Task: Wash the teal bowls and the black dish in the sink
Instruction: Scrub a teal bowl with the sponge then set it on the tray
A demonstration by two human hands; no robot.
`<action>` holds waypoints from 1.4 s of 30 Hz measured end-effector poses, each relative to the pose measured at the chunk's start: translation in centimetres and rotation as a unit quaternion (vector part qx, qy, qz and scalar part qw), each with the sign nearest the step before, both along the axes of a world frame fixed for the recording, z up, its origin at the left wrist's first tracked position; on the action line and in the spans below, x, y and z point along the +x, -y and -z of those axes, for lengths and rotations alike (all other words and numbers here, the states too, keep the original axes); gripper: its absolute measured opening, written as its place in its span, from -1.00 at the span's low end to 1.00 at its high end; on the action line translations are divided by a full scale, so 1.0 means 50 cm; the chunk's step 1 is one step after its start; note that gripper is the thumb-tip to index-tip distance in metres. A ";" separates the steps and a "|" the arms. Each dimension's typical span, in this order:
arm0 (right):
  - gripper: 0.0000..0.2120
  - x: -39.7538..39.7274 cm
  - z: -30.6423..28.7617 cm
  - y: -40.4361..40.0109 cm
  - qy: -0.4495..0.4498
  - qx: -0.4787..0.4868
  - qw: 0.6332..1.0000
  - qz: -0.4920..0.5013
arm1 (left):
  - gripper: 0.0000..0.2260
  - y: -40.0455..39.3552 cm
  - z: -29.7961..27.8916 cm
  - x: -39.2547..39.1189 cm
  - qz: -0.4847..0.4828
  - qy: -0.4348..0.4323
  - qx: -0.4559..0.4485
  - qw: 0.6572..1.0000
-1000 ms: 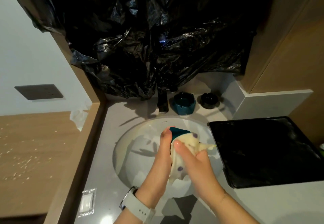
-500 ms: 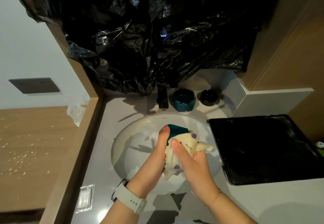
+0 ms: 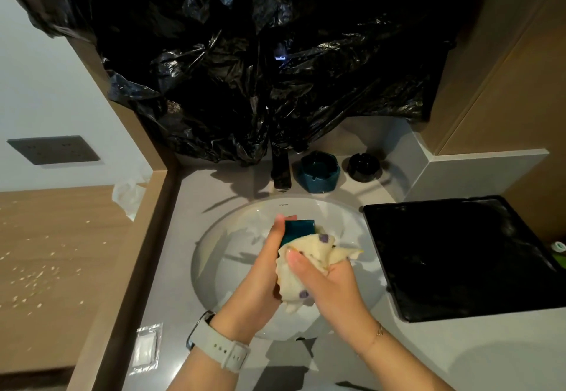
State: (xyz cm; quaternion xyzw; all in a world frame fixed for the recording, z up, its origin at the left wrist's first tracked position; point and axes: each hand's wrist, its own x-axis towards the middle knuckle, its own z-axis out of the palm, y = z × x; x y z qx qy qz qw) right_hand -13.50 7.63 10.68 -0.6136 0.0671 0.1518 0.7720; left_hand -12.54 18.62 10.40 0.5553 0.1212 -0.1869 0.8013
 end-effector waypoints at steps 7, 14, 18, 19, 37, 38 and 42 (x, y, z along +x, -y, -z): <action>-0.82 0.017 -0.008 0.012 -0.101 0.034 0.993 0.046 | -0.65 0.030 0.042 0.000 0.007 0.142 0.182 0.973; -0.86 0.005 -0.011 0.012 -0.020 0.034 0.998 0.052 | -0.46 0.020 0.025 -0.012 0.049 0.011 0.006 0.999; -0.92 0.000 -0.005 0.006 -0.014 0.001 0.999 0.034 | -0.46 0.036 0.018 -0.012 0.009 0.015 0.032 0.999; -0.90 0.002 -0.006 0.006 -0.019 0.004 0.999 0.037 | -0.51 0.040 0.027 -0.014 -0.011 0.021 0.046 0.999; -0.53 0.034 -0.005 0.026 -0.125 0.024 0.992 0.022 | -0.50 0.010 0.070 -0.031 -0.010 0.252 0.247 0.936; -0.53 0.040 -0.007 0.027 -0.122 0.029 0.992 0.026 | -0.49 0.003 0.072 -0.026 -0.001 0.277 0.265 0.923; -0.78 0.045 -0.027 0.026 -0.079 0.041 0.995 0.037 | -0.42 -0.002 0.062 -0.012 -0.007 0.269 0.213 0.939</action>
